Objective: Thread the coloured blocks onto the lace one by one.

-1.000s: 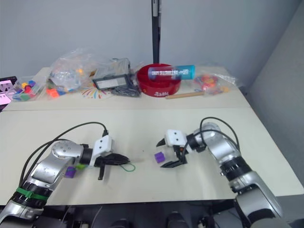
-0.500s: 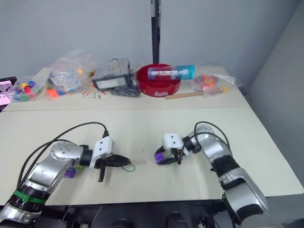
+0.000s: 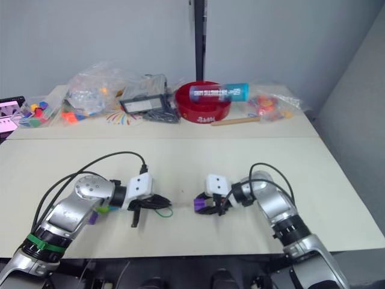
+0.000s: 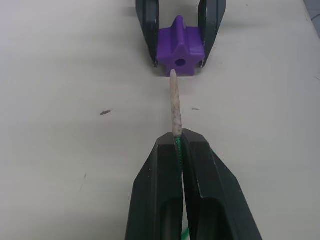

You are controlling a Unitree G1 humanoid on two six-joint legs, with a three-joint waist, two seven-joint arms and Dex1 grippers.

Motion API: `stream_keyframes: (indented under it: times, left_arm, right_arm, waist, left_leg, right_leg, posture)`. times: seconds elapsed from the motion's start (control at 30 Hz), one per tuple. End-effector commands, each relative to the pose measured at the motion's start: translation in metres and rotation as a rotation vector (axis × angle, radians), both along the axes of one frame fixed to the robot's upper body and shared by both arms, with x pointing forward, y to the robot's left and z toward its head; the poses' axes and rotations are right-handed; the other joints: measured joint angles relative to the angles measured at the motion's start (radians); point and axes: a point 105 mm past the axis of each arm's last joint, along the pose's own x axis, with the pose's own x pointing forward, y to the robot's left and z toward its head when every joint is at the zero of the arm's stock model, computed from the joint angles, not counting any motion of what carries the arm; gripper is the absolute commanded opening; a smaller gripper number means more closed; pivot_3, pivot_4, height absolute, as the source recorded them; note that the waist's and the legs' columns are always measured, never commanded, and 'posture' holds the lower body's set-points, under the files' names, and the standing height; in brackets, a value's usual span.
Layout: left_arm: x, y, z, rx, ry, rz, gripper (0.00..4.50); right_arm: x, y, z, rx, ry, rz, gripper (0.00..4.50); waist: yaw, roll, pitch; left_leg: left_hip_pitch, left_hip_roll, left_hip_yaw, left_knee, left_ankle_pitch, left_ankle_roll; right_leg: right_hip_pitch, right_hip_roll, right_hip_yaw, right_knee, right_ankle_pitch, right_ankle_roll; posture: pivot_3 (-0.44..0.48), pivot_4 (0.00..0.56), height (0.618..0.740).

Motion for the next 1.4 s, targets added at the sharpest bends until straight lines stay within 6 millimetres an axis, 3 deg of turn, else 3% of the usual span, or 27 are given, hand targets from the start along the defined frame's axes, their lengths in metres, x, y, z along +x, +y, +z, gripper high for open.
stream_keyframes:
  times: [0.03, 1.13, 1.3, 1.4]
  left_arm:
    - [0.001, -0.005, 0.007, 0.021, -0.041, -0.022, 0.0]
    - [-0.002, -0.046, 0.02, 0.012, -0.043, -0.03, 0.0]
    - [-0.001, -0.038, 0.017, 0.024, -0.03, -0.021, 0.0]
    - [0.008, -0.015, 0.014, 0.055, -0.025, 0.022, 0.0]
  right_arm:
    - [-0.002, -0.002, -0.005, -0.025, 0.009, -0.023, 1.38]
    - [-0.002, 0.012, 0.004, 0.011, 0.042, -0.108, 1.38]
    - [-0.005, 0.008, 0.002, -0.004, 0.043, -0.121, 1.38]
    - [-0.012, -0.003, -0.003, -0.02, 0.06, -0.134, 1.38]
  waist:
    - [0.0, 0.0, 0.0]
    - [0.0, 0.0, 0.0]
    - [0.0, 0.0, 0.0]
    - [0.001, 0.0, 0.0]
  left_leg:
    - [0.0, 0.0, 0.0, 0.0, 0.0, 0.0]
    - [0.001, 0.0, 0.0, 0.002, 0.0, 0.0]
    - [0.001, 0.0, -0.001, 0.002, 0.0, 0.0]
    - [0.001, 0.0, -0.001, 0.002, 0.0, 0.0]
  right_leg:
    - [0.0, 0.0, 0.0, 0.0, 0.0, 0.0]
    - [0.002, 0.001, 0.0, 0.001, 0.0, 0.0]
    - [0.002, 0.0, 0.0, 0.001, 0.0, 0.0]
    - [0.002, 0.001, 0.0, 0.001, 0.0, 0.0]
  posture:
    - [0.0, 0.15, 0.731]
    - [0.0, 0.15, 0.731]
    - [0.0, 0.15, 0.731]
    - [0.0, 0.15, 0.731]
